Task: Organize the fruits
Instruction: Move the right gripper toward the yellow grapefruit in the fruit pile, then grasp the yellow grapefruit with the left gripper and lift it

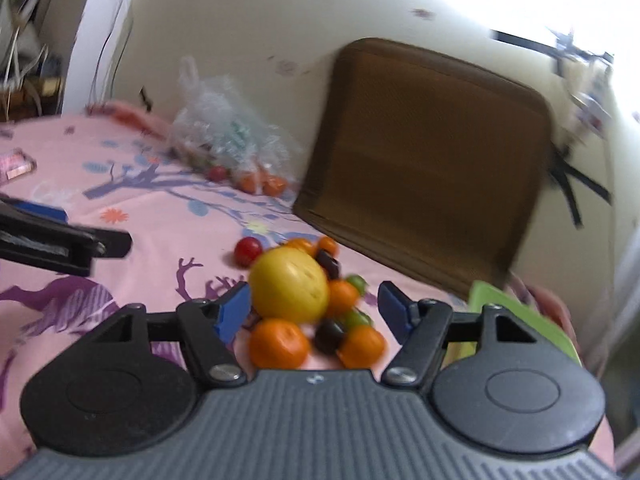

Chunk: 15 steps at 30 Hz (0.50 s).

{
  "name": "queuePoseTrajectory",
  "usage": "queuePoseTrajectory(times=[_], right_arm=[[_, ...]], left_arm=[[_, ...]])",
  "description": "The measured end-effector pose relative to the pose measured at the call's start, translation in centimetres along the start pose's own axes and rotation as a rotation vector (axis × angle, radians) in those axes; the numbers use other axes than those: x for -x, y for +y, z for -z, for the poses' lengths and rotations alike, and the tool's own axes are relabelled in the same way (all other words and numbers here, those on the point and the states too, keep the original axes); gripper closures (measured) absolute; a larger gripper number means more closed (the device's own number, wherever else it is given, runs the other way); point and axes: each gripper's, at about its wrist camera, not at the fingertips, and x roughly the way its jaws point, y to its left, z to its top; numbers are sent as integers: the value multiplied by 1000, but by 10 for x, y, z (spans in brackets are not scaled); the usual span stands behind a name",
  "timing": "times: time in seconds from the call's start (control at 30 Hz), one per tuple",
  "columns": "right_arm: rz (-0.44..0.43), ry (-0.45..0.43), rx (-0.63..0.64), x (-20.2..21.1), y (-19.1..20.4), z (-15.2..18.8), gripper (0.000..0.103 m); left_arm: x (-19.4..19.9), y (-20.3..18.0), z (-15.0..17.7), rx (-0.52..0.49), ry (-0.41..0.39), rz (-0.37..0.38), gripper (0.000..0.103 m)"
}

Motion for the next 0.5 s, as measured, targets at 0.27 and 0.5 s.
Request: queuePoseTrajectory(times=[0.27,0.5], right_arm=[[14,113,85,-56,21,-10,40],[-209,117,-223,-42,-5,-18,42]], left_arm=[[9,6,1,0,-39,29,3],[21,12,3,39,-104,36,3]])
